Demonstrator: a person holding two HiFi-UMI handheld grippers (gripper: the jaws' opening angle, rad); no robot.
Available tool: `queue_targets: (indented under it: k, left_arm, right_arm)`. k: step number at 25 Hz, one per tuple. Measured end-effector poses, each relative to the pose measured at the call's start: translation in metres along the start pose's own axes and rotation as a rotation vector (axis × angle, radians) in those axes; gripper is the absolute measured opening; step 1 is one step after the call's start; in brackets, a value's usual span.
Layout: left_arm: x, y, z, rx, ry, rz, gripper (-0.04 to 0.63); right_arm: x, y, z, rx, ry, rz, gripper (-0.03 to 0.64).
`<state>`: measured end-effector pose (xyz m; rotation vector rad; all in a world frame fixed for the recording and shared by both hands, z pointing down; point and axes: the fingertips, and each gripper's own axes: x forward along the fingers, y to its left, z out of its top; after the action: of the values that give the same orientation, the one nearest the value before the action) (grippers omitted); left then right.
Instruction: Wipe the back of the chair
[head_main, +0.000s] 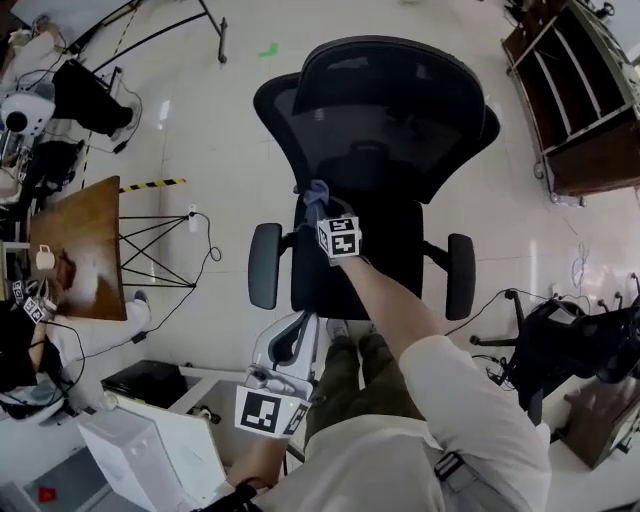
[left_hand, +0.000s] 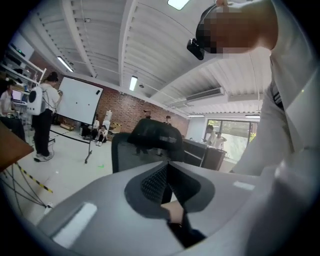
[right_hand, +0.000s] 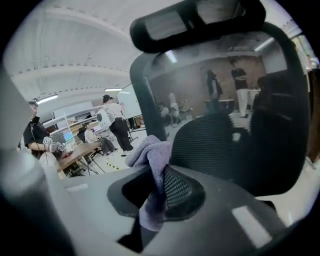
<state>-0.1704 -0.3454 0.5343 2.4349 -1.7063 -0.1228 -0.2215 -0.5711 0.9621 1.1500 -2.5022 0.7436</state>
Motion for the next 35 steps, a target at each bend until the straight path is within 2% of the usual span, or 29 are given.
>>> queue_targets:
  k: [4,6,8,11,15,17,20,22,25,27,30,32,35]
  left_arm:
    - [-0.022,0.038,-0.051,-0.014,0.064,0.133,0.072]
    - [-0.037,0.066,-0.072,-0.030,0.085,0.176,0.072]
    - [-0.041,0.090,-0.083,-0.044,0.089,0.187,0.072]
    - [-0.031,0.097,-0.077,-0.060,0.080,0.153,0.072]
    - [-0.004,0.070,-0.053,-0.056,0.044,0.070,0.072]
    - [0.012,0.062,-0.052,-0.055,0.037,0.031,0.072]
    - [0.030,0.055,-0.064,-0.059,0.055,-0.005,0.072]
    - [0.041,0.051,-0.069,-0.061,0.067,-0.022,0.072]
    - [0.050,0.046,-0.059,-0.040,0.071,-0.030,0.072]
    - [0.032,0.044,-0.045,-0.016,0.080,-0.009,0.072]
    - [-0.039,0.038,-0.024,0.028,0.058,0.024,0.072]
    - [-0.091,0.034,-0.012,0.077,-0.031,0.016,0.072]
    - [-0.160,0.031,-0.009,0.134,-0.162,0.024,0.072]
  right_arm:
    - [0.076,0.000,-0.037,-0.021,0.037,0.036,0.046]
    - [0.094,-0.007,-0.040,-0.035,0.021,0.010,0.046]
    - [0.098,-0.026,-0.029,-0.057,-0.004,-0.037,0.046]
    - [0.061,-0.095,-0.034,-0.016,-0.001,-0.176,0.046]
    - [-0.033,-0.234,-0.061,0.097,0.044,-0.430,0.045]
    - [-0.068,-0.282,-0.067,0.141,0.051,-0.516,0.046]
    - [-0.091,-0.308,-0.078,0.197,0.050,-0.573,0.046]
    - [-0.094,-0.309,-0.079,0.202,0.039,-0.569,0.046]
    - [-0.104,-0.288,-0.042,0.175,-0.028,-0.530,0.046]
    - [-0.136,-0.247,-0.009,0.157,-0.111,-0.499,0.046]
    - [-0.234,-0.138,0.041,0.108,-0.268,-0.436,0.046]
    - [-0.308,-0.057,0.085,0.037,-0.387,-0.409,0.046]
    - [-0.430,0.065,0.128,-0.115,-0.660,-0.348,0.046]
